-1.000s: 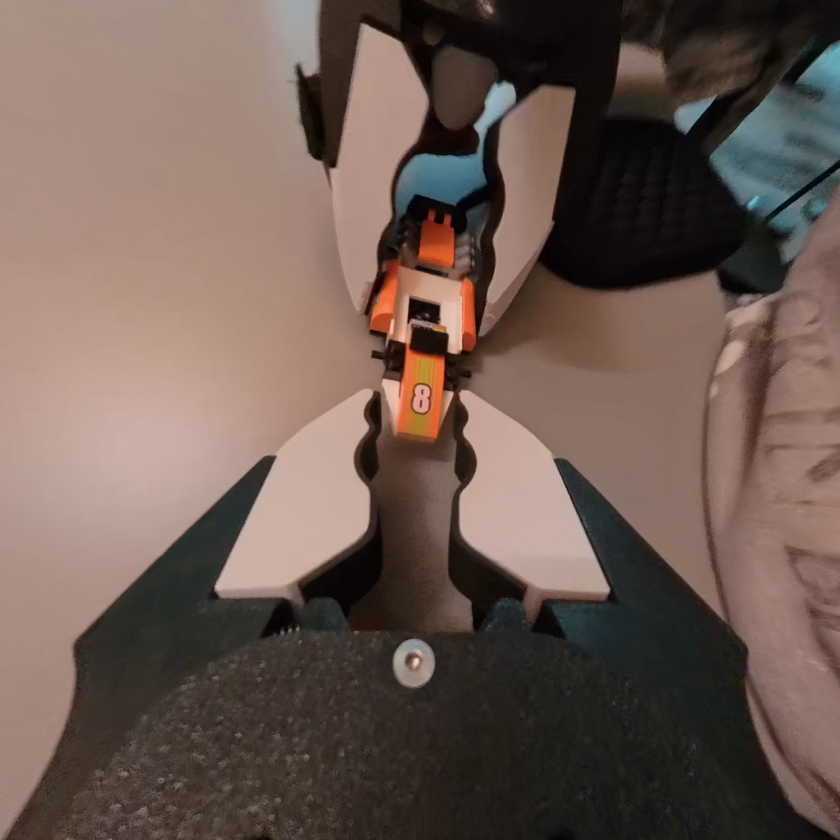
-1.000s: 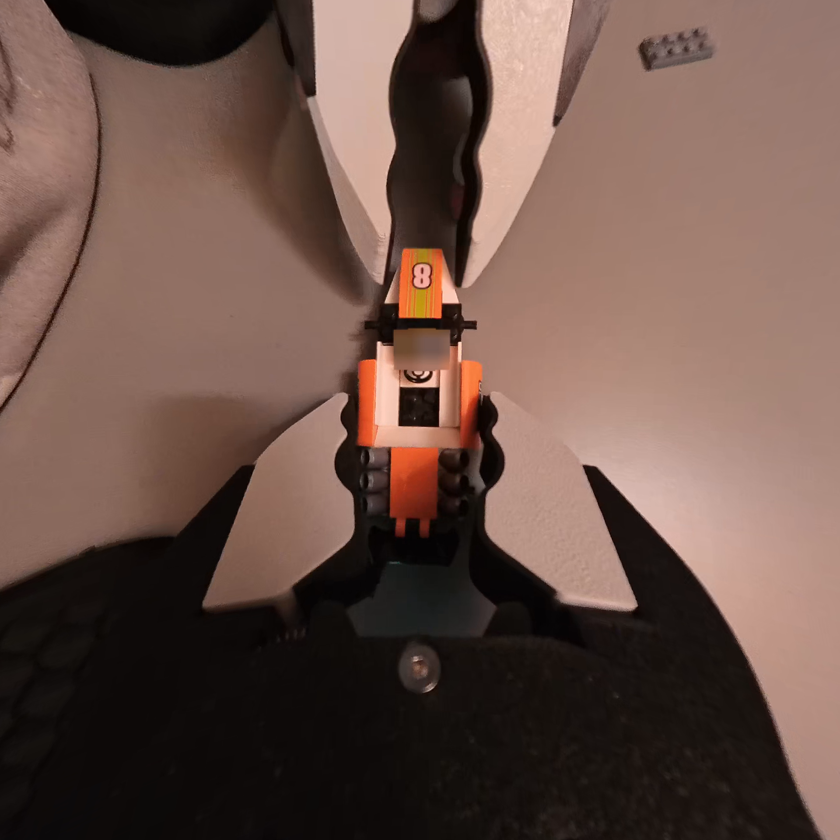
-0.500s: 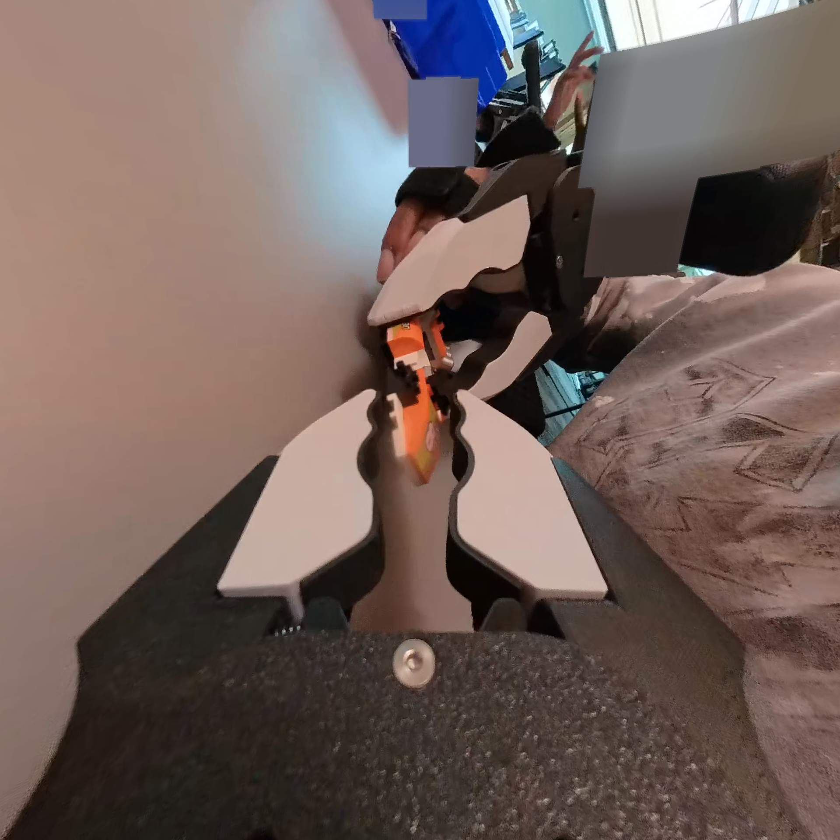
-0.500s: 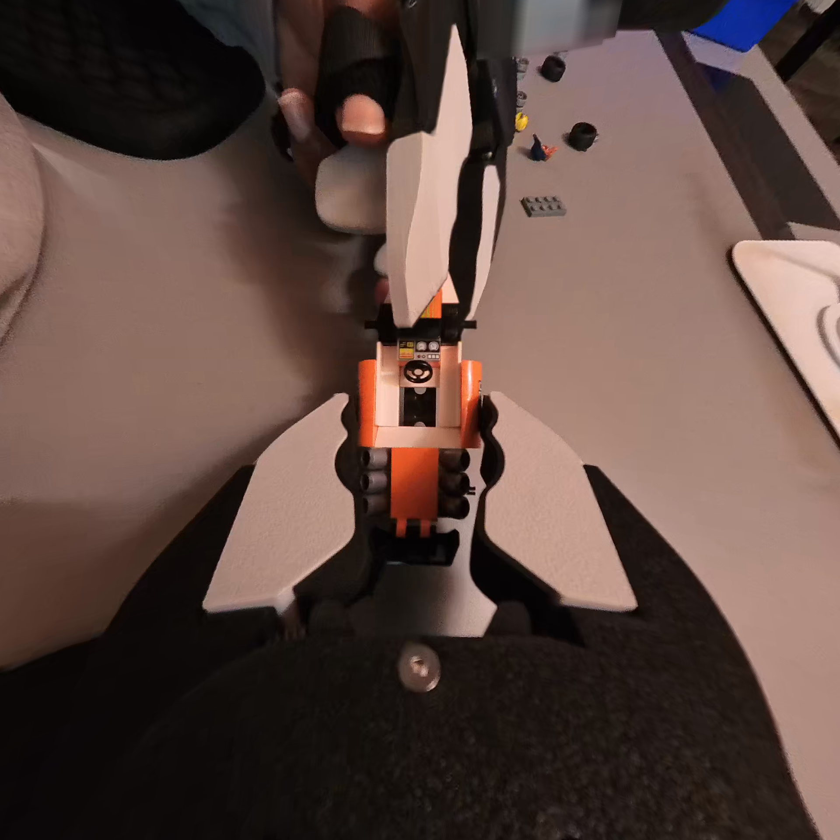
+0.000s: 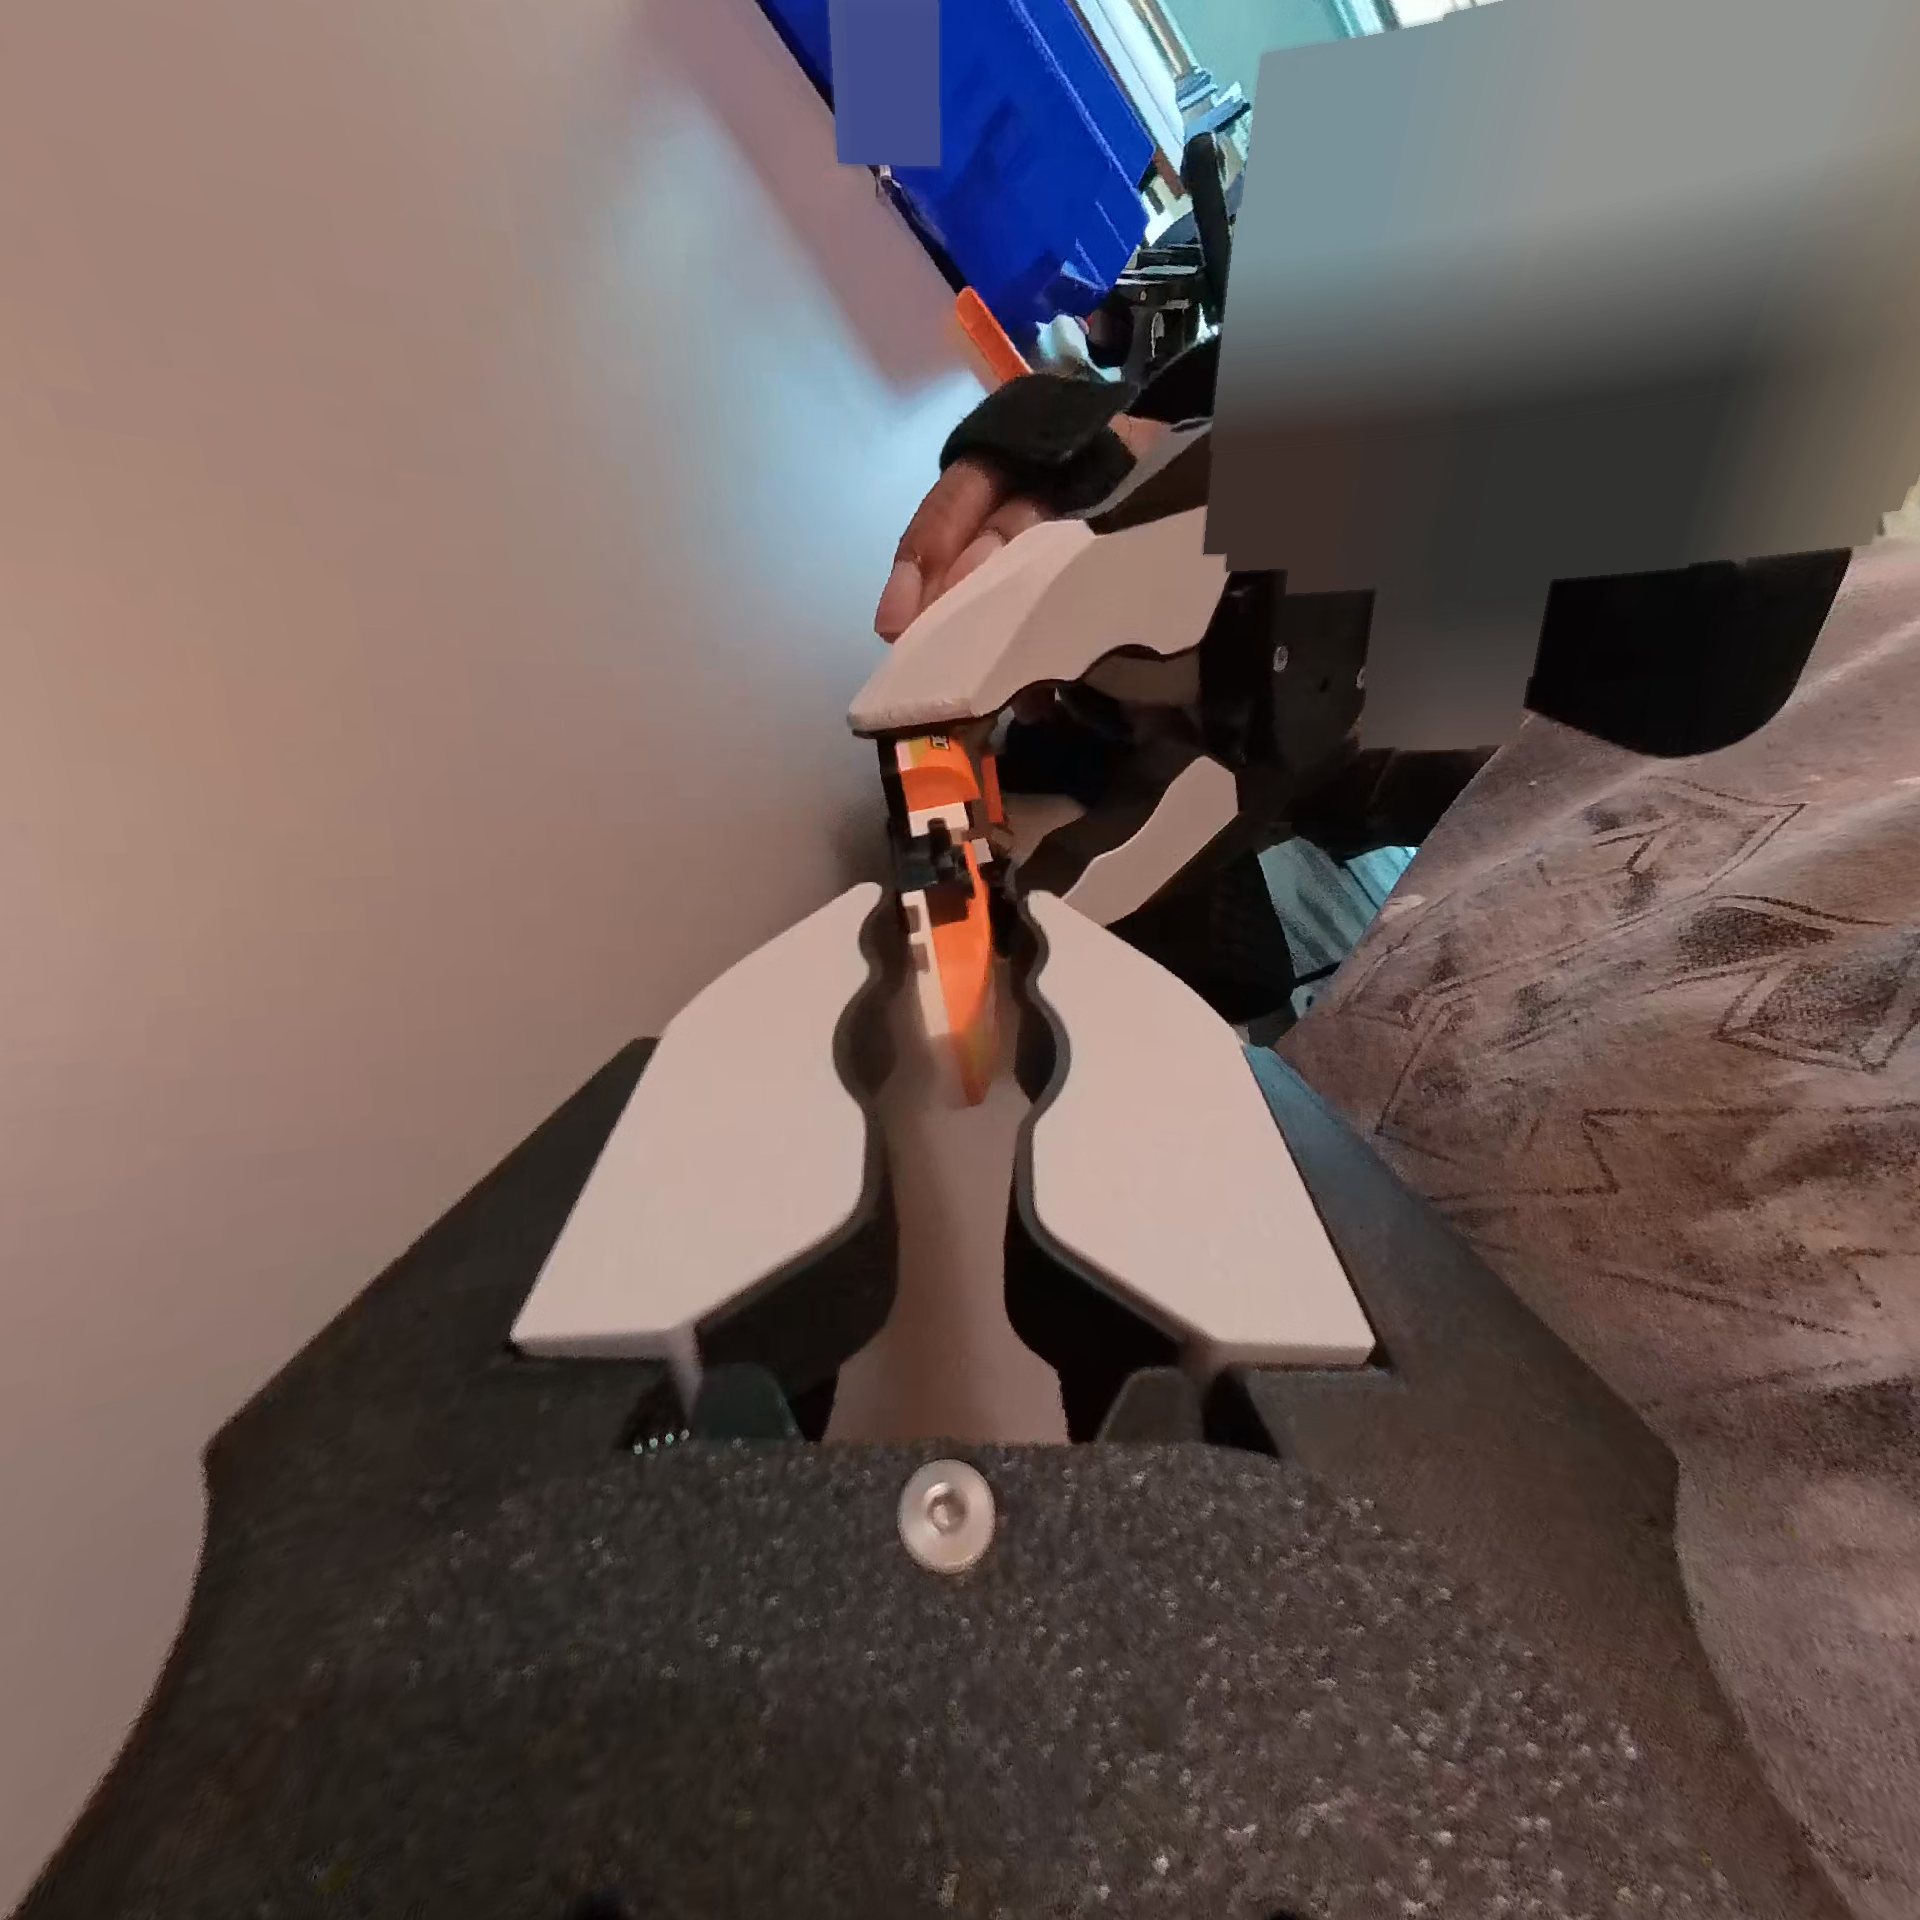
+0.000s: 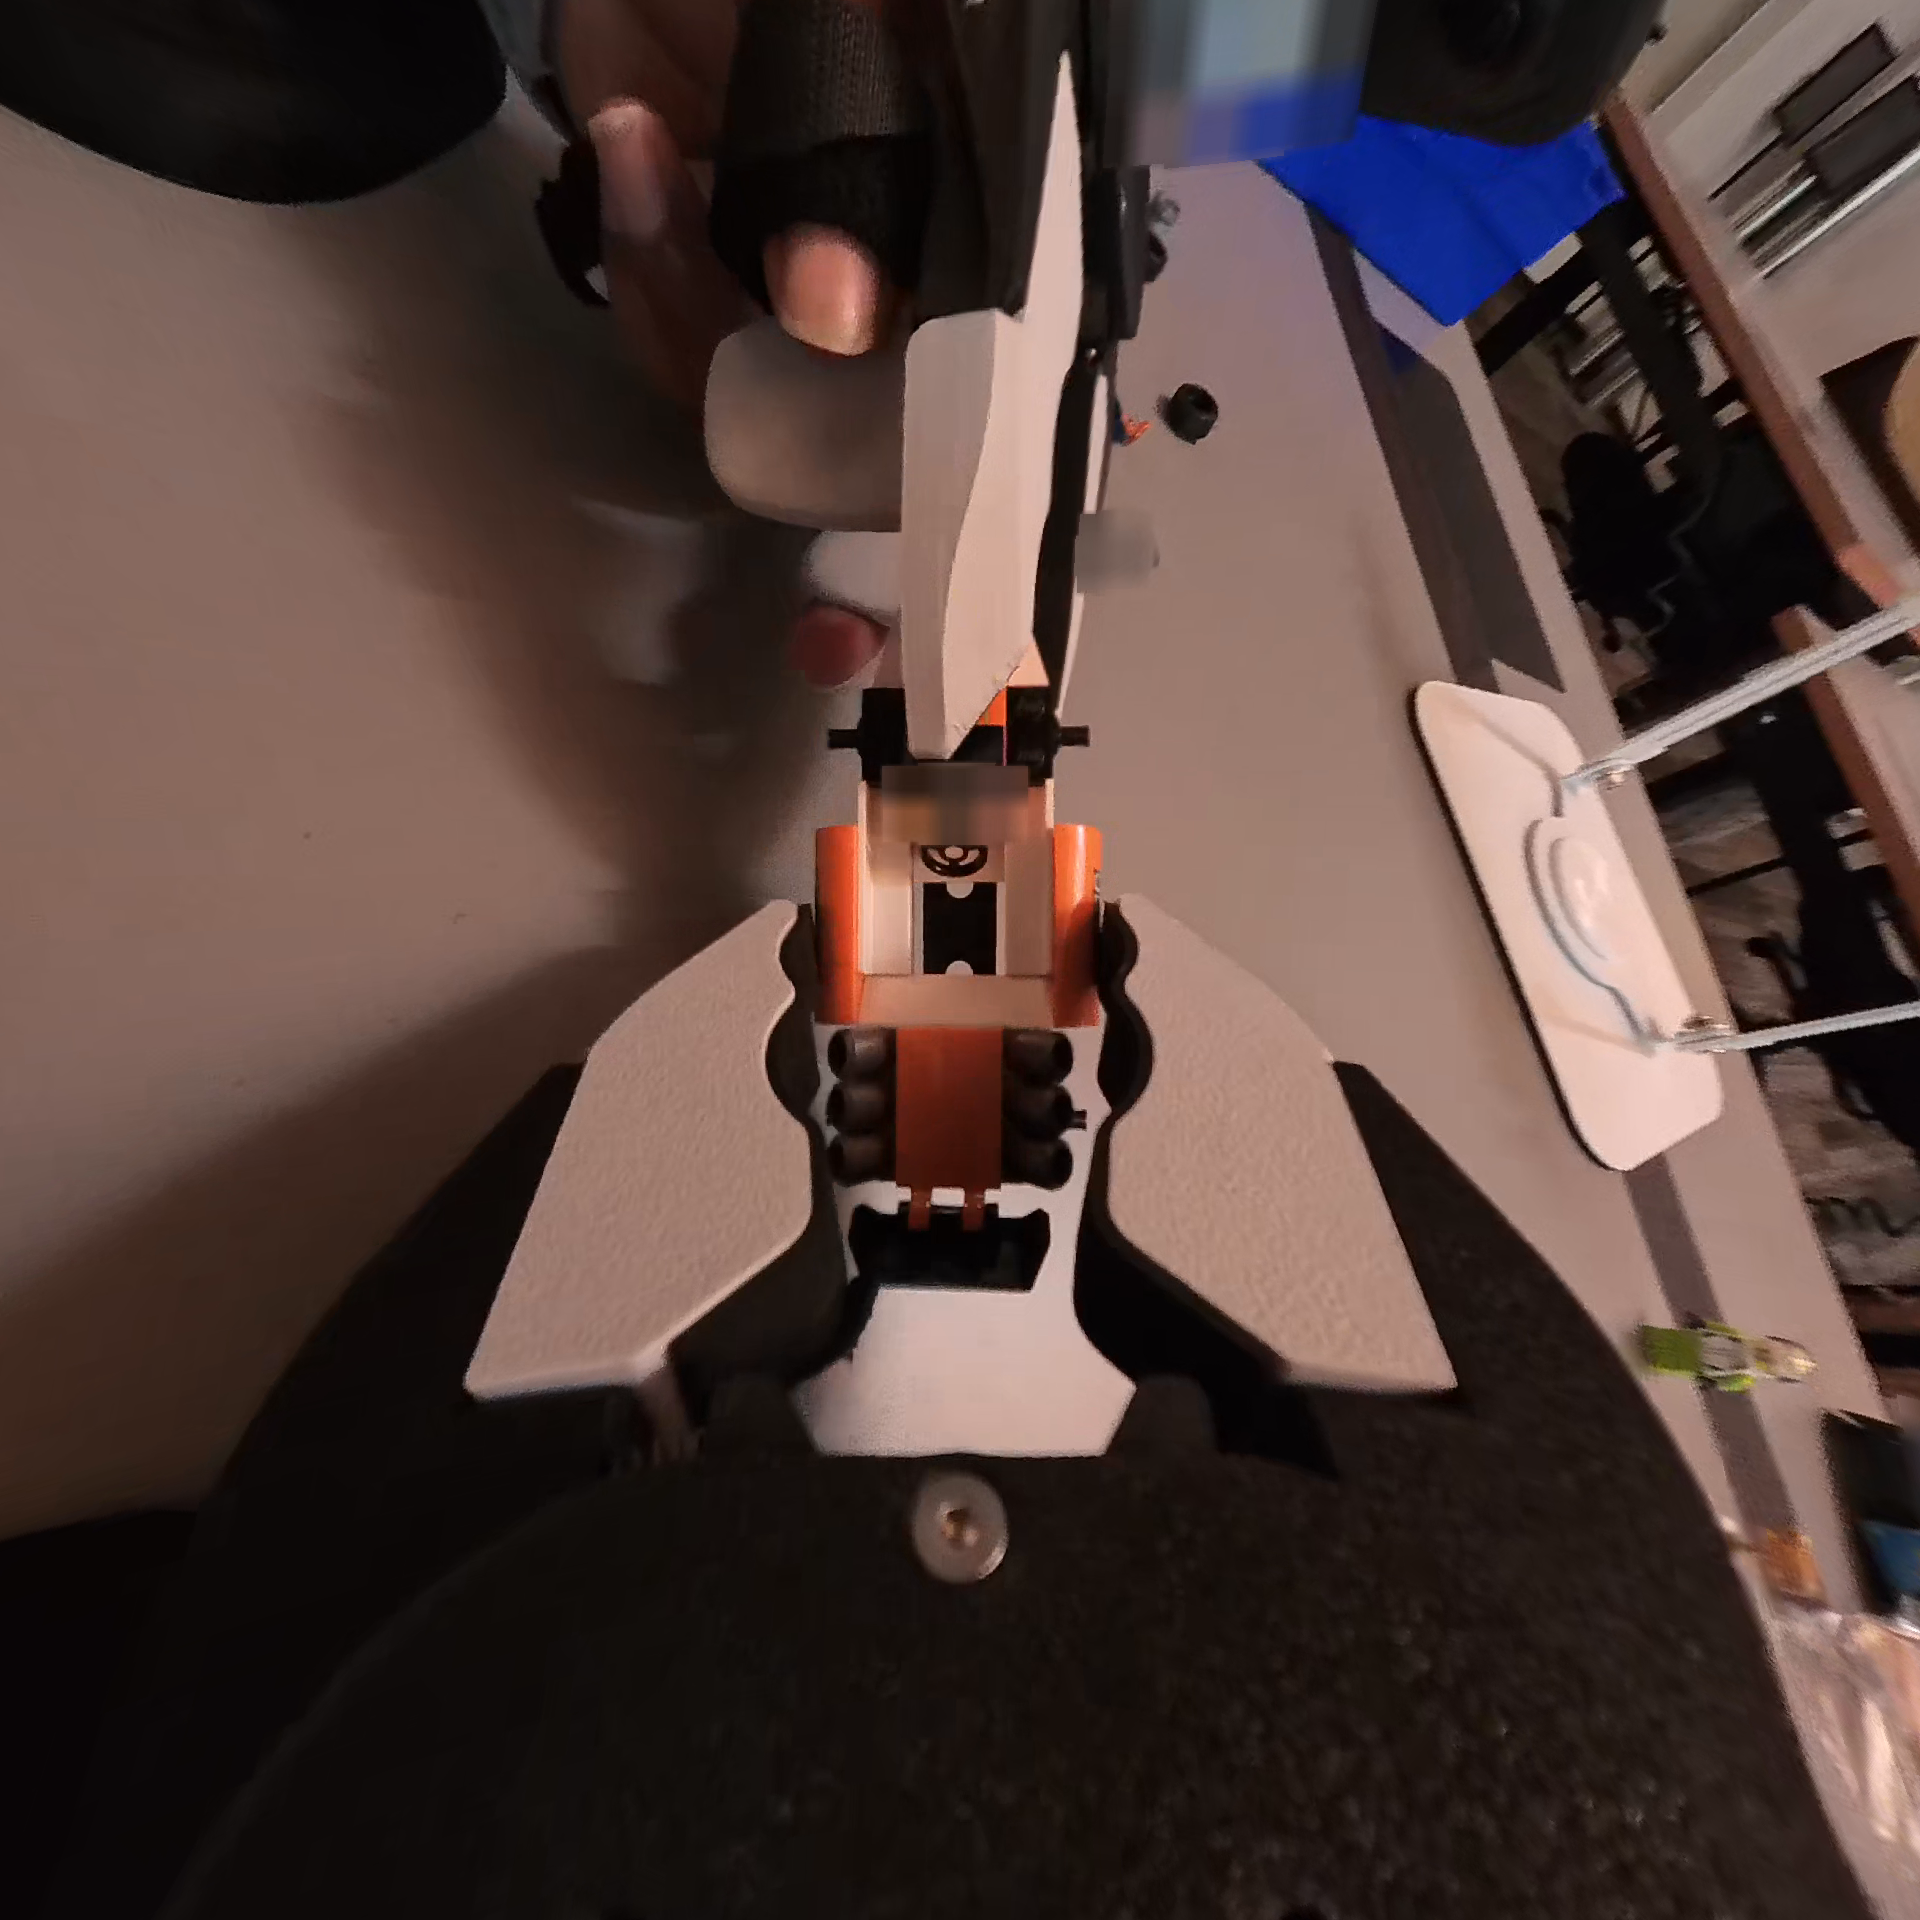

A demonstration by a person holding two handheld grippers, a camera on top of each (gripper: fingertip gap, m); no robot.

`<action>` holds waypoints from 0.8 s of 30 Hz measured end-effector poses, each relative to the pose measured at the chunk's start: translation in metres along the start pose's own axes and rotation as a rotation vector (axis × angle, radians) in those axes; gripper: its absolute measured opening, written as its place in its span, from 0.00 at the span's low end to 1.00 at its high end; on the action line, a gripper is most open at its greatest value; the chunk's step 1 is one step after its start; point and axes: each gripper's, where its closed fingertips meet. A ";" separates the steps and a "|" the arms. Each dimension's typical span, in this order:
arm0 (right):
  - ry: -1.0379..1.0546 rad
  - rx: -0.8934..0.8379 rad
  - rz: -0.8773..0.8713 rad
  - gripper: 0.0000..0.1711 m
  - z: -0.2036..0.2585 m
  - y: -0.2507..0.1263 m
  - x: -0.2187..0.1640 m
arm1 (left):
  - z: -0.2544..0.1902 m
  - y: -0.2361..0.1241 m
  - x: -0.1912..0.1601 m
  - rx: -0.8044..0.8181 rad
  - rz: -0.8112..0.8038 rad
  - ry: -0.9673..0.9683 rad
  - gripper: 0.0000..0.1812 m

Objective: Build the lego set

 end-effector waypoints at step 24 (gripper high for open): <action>-0.289 -0.280 0.073 0.30 -0.025 -0.013 0.019 | -0.027 -0.005 0.013 0.181 -0.115 0.357 0.12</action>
Point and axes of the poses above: each gripper's, where its closed fingertips meet, y out along the fingers, x out of its top, z = x × y across the jaws, and after that the axes turned 14 degrees about -y, right-handed
